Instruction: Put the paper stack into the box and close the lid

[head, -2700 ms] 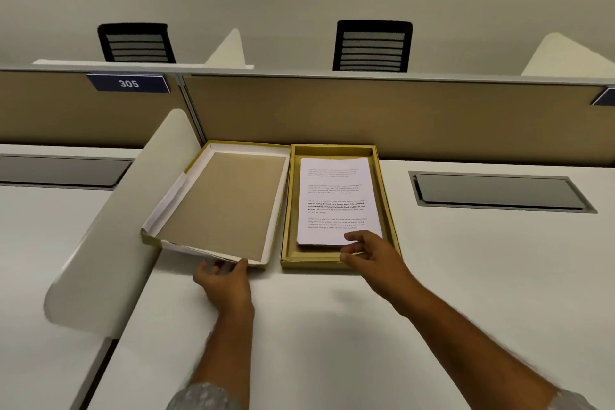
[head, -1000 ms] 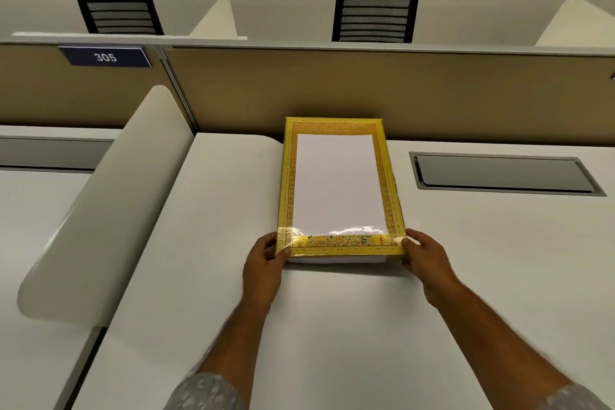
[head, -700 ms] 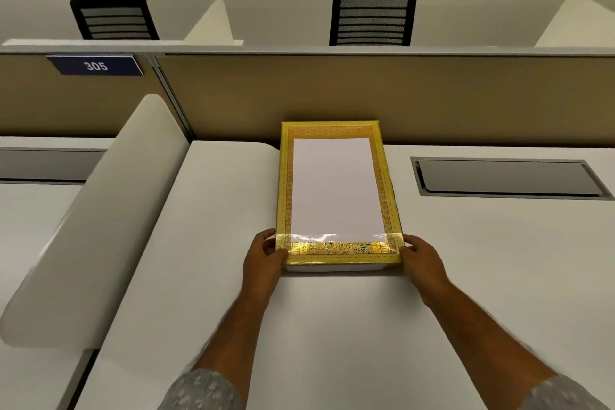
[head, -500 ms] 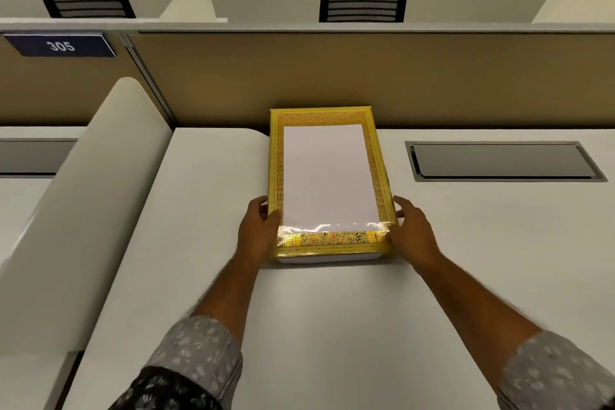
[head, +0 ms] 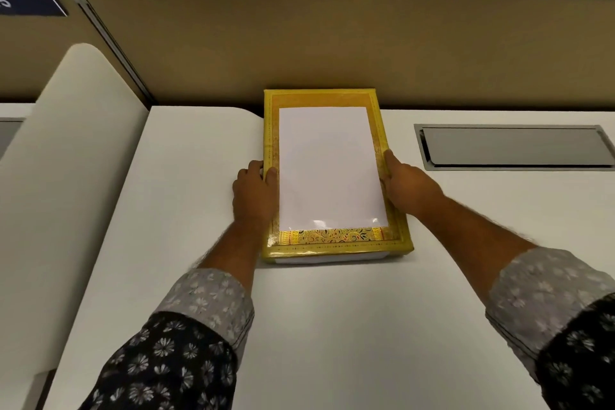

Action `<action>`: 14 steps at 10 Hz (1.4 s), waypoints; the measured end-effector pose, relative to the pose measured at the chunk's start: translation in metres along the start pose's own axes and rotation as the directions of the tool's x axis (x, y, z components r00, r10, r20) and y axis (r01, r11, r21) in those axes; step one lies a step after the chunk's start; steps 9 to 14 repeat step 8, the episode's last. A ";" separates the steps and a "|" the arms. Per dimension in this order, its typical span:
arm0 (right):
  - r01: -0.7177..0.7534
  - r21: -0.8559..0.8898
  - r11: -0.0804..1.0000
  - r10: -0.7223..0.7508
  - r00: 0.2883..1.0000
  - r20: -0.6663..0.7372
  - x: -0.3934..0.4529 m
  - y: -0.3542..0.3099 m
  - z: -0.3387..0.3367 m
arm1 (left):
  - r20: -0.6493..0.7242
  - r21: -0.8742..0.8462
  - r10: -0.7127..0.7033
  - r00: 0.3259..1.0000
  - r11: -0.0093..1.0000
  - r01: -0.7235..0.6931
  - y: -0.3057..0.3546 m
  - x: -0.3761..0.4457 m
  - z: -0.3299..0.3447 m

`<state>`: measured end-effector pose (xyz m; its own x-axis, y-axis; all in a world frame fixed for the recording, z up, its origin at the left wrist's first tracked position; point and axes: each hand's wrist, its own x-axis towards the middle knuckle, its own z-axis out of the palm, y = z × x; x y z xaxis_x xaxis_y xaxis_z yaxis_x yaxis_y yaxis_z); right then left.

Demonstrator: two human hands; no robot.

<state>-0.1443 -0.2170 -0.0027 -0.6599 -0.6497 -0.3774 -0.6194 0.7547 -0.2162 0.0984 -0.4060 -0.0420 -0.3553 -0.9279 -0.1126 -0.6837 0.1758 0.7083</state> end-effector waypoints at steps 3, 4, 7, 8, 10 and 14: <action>-0.027 0.188 0.982 0.017 0.998 0.058 -0.023 -0.001 0.008 | 0.314 -0.335 -0.090 0.945 0.921 0.200 -0.012 -0.019 -0.033; -0.169 0.276 0.946 0.164 0.986 0.041 -0.056 0.011 0.018 | 0.326 -0.347 -0.080 0.942 0.917 0.198 -0.031 -0.059 -0.044; -0.152 0.614 0.774 0.149 0.987 0.057 -0.152 0.059 0.061 | 0.153 -0.364 0.124 0.980 0.930 -0.061 -0.062 -0.165 -0.043; -0.119 0.664 0.738 0.103 0.993 0.063 -0.186 0.078 0.074 | 0.043 -0.322 0.037 0.998 0.946 -0.021 -0.067 -0.196 -0.037; -0.119 0.664 0.738 0.103 0.993 0.063 -0.186 0.078 0.074 | 0.043 -0.322 0.037 0.998 0.946 -0.021 -0.067 -0.196 -0.037; -0.119 0.664 0.738 0.103 0.993 0.063 -0.186 0.078 0.074 | 0.043 -0.322 0.037 0.998 0.946 -0.021 -0.067 -0.196 -0.037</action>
